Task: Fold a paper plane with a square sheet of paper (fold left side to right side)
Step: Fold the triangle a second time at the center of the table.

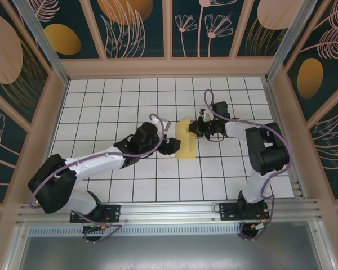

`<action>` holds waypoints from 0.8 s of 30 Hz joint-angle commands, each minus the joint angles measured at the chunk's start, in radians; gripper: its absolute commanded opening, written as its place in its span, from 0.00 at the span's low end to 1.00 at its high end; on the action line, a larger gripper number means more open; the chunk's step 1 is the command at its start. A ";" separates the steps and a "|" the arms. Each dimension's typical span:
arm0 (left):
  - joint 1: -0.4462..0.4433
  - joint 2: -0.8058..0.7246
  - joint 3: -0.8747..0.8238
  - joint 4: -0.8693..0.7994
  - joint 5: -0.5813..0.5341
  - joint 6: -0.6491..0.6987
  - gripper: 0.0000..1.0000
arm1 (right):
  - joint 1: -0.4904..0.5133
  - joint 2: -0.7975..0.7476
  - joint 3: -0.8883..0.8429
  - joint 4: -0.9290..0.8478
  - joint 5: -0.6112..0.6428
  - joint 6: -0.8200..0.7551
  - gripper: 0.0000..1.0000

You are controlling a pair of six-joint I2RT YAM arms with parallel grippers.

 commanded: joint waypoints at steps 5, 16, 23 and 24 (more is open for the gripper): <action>-0.084 0.114 0.096 -0.052 -0.097 0.071 0.80 | 0.004 0.015 0.024 -0.003 0.001 -0.015 0.00; -0.182 0.246 0.235 -0.162 -0.257 0.119 0.84 | 0.004 0.019 0.030 -0.014 0.000 -0.021 0.00; -0.208 0.327 0.286 -0.200 -0.349 0.107 0.85 | 0.004 0.022 0.030 -0.020 0.002 -0.028 0.00; -0.208 0.335 0.290 -0.200 -0.352 0.109 0.85 | 0.004 0.022 0.030 -0.020 0.003 -0.028 0.00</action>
